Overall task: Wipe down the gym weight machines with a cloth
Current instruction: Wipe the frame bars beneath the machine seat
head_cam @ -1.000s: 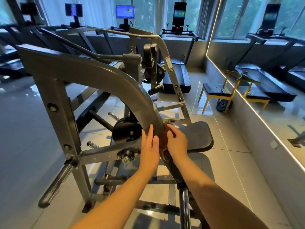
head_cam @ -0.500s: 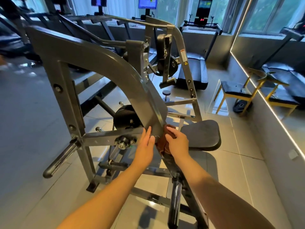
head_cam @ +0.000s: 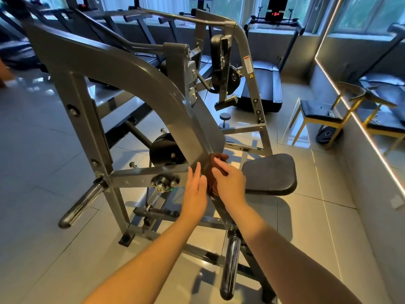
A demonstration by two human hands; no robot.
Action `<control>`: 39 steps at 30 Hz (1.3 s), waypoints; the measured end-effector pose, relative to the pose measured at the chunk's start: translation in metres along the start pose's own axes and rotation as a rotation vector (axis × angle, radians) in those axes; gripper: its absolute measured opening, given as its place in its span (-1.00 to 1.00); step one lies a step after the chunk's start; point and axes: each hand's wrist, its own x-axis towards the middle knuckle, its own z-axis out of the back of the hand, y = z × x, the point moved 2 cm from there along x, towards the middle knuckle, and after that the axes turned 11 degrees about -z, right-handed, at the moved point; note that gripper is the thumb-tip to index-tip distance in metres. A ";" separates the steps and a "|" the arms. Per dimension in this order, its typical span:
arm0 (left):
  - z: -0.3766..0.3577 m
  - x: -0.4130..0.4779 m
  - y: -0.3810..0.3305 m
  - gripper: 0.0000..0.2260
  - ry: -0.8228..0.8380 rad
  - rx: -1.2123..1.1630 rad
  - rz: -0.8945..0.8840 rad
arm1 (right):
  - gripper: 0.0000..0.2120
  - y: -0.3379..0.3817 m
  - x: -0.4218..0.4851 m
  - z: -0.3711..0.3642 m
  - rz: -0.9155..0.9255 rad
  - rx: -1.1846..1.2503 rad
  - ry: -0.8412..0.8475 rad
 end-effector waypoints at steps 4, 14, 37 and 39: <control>-0.002 -0.001 0.001 -0.53 -0.033 -0.062 0.018 | -0.66 0.004 -0.008 -0.009 0.063 0.050 -0.013; 0.008 0.000 0.000 -0.50 0.050 0.029 -0.010 | -0.62 0.007 -0.012 -0.013 -0.066 0.145 -0.010; 0.022 0.005 0.005 -0.55 0.109 0.048 -0.007 | -0.65 -0.030 -0.018 -0.004 -0.194 0.143 -0.084; 0.026 0.005 0.009 -0.53 0.143 0.078 -0.029 | -0.66 -0.012 -0.019 -0.008 -0.092 0.127 -0.086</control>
